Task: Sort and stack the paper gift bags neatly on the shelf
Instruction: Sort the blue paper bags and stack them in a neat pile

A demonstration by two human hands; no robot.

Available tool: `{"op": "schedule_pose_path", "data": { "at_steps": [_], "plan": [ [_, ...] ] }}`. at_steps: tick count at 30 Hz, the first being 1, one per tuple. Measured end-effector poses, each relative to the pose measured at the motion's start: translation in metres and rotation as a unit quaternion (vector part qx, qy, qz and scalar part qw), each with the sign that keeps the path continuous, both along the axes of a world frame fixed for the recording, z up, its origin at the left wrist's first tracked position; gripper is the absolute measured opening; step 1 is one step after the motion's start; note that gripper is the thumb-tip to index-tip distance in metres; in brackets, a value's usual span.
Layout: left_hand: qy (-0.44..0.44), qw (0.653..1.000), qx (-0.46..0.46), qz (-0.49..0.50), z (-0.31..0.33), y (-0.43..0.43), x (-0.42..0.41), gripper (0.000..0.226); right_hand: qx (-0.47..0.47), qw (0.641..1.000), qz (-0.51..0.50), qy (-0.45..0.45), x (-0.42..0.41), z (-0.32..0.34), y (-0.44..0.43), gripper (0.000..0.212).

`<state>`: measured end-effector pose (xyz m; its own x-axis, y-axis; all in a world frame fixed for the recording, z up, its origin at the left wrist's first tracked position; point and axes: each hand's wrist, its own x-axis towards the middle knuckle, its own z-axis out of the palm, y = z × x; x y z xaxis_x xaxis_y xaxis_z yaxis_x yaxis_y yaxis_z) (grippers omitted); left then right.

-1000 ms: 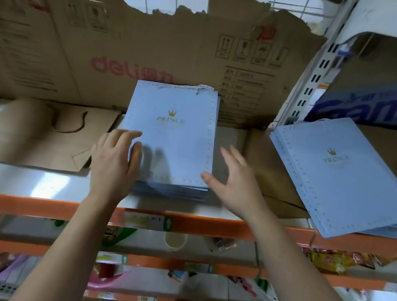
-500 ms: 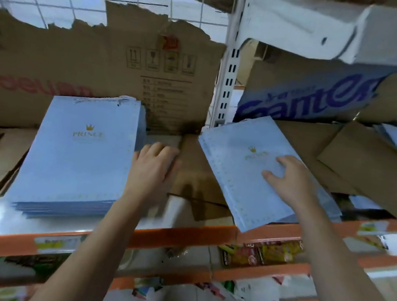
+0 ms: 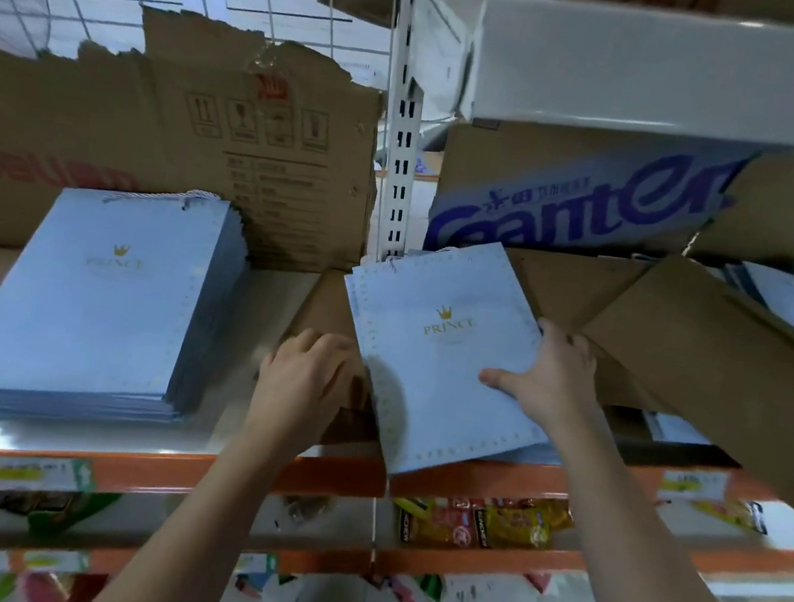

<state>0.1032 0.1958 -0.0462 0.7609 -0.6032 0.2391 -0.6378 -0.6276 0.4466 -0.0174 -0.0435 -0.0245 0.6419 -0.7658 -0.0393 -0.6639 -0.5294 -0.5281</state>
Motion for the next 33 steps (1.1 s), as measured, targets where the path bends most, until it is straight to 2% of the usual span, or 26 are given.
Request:
{"op": "schedule_pose_path", "data": {
  "at_steps": [4,9,12,15,19,25,33],
  "plan": [
    [0.019,0.999,-0.007,0.034,-0.005,-0.003,-0.009,0.043,0.013,0.999,-0.003,-0.049,-0.004,0.001,-0.007,0.094],
    [0.029,0.998,0.002,0.054,-0.009,-0.005,-0.021,0.051,0.045,0.989,-0.001,-0.14,-0.023,0.001,-0.023,0.067],
    [0.055,0.997,-0.028,0.048,-0.007,-0.015,-0.03,0.038,0.045,0.988,-0.022,-0.146,-0.04,0.0,-0.037,0.074],
    [0.117,0.988,-0.094,0.041,-0.004,-0.028,-0.039,0.023,0.052,0.986,-0.035,-0.157,-0.057,-0.001,-0.046,0.078],
    [0.152,0.974,-0.162,0.049,-0.005,-0.04,-0.049,0.024,0.091,0.979,-0.029,-0.18,-0.071,-0.004,-0.046,0.075],
    [0.152,0.97,-0.165,0.098,-0.009,-0.047,-0.053,0.03,0.092,0.98,-0.024,-0.176,-0.082,-0.01,-0.046,0.074],
    [0.214,0.944,-0.211,0.133,-0.005,-0.048,-0.055,0.031,0.092,0.975,-0.033,-0.201,-0.082,-0.014,-0.04,0.073]
  ]
}}
